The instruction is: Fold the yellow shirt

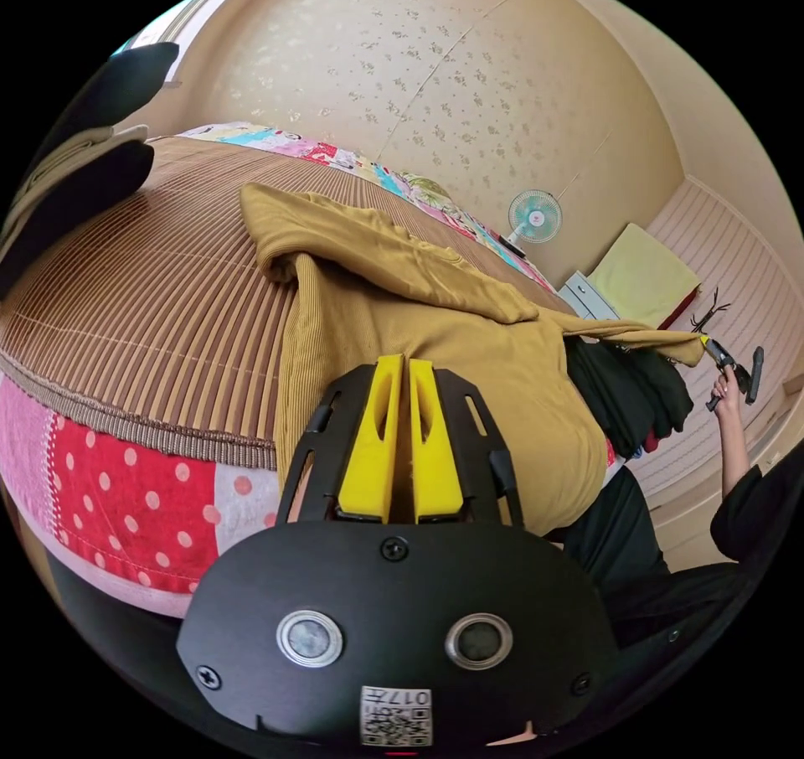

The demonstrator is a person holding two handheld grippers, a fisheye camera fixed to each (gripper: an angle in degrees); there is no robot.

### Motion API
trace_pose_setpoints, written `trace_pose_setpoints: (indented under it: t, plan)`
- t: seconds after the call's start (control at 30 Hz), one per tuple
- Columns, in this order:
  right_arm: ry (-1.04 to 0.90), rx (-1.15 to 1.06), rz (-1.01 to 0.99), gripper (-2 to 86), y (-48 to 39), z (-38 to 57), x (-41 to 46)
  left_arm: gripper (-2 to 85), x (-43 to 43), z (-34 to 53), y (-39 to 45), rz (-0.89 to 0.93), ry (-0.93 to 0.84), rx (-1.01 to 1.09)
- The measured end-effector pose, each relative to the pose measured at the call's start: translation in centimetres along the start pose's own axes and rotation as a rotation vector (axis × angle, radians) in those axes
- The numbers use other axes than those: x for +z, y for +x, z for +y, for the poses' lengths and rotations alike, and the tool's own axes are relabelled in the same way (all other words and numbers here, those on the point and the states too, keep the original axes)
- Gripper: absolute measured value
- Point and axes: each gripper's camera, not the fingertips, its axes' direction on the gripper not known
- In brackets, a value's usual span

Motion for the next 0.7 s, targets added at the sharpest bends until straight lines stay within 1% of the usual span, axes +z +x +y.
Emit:
trace_pose_setpoints:
  t: [0.07,0.13,0.17,0.23,0.33,0.37,0.4,0.47,0.53,0.57,0.63,0.7]
  plan:
    - [-0.051,0.103,-0.068,2.3,2.4,3.5,0.7,-0.1,-0.4,-0.1,-0.5,0.004,0.002,-0.003]
    - [-0.033,0.21,-0.183,2.4,4.6,8.1,0.2,-0.1,-0.9,-0.2,-1.2,0.01,0.003,-0.006]
    - [-0.025,0.236,-0.215,2.5,5.0,9.0,0.0,-0.1,-1.0,-0.2,-1.4,0.012,0.004,-0.006]
    - [0.027,0.317,-0.346,2.7,6.3,11.1,-1.1,-0.2,-1.5,-0.3,-2.1,0.018,0.005,-0.007]
    - [0.058,0.271,-0.456,3.2,6.2,8.9,-2.0,-0.2,-2.1,-0.4,-2.8,0.024,0.007,-0.008]
    - [0.043,0.249,-0.465,3.4,5.9,7.9,-1.9,-0.2,-2.2,-0.5,-2.9,0.025,0.008,-0.008]
    - [-0.012,0.214,-0.475,3.9,5.5,5.8,-1.3,-0.2,-2.5,-0.5,-3.2,0.026,0.009,-0.008]
    - [-0.107,0.232,-0.441,5.5,5.2,2.6,-0.4,-0.2,-2.8,-0.6,-3.5,0.026,0.012,-0.007]
    - [-0.207,0.337,-0.308,9.0,5.0,-0.7,-0.3,-0.1,-3.3,-0.6,-3.8,0.024,0.016,-0.008]
    - [-0.209,0.343,-0.269,9.3,4.7,-1.3,-0.7,-0.1,-3.5,-0.6,-3.9,0.023,0.018,-0.008]
    - [-0.131,0.259,-0.149,10.3,1.9,-3.1,-2.2,-0.1,-4.0,-0.7,-4.2,0.019,0.024,-0.009]
    - [-0.162,0.186,-0.06,10.3,-0.2,-4.1,-1.2,-0.1,-4.3,-0.7,-4.4,0.019,0.025,-0.008]
